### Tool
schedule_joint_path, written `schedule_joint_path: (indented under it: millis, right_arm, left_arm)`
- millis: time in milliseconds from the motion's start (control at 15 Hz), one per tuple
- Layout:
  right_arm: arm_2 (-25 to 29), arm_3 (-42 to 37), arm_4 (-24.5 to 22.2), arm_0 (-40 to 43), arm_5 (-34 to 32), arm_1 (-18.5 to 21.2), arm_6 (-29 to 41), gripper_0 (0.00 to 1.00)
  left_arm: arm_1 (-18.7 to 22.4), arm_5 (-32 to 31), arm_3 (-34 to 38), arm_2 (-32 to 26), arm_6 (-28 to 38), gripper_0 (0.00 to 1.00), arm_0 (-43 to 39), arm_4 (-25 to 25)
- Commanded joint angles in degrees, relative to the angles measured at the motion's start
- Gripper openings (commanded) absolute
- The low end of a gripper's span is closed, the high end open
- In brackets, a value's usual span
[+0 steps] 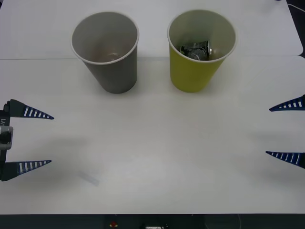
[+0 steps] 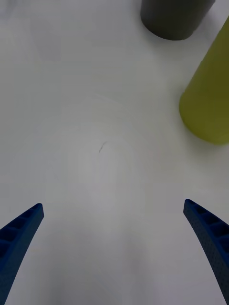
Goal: Put the can into the green bin and the plastic bottle into the gray bin
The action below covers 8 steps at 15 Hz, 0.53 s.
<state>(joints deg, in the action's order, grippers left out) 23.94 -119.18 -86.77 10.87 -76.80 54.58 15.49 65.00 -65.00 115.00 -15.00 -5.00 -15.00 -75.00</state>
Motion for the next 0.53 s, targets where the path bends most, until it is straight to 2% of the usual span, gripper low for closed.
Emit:
schedule_joint_path:
  millis: [67, 200, 533]
  right_arm:
    - [-0.7, 1.7, 5.3, 3.0, 3.1, 4.7, -2.8, 1.0]
    - [-0.7, 1.9, 7.1, 4.7, 4.9, 6.9, -5.9, 1.0]
    - [-1.1, 1.9, 9.2, 5.0, 5.1, 8.6, -7.8, 1.0]
  left_arm:
    - [0.0, 0.0, 0.0, 0.0, 0.0, 1.0, 0.0, 0.0]
    - [0.0, 0.0, 0.0, 0.0, 0.0, 1.0, 0.0, 0.0]
    - [0.0, 0.0, 0.0, 0.0, 0.0, 1.0, 0.0, 0.0]
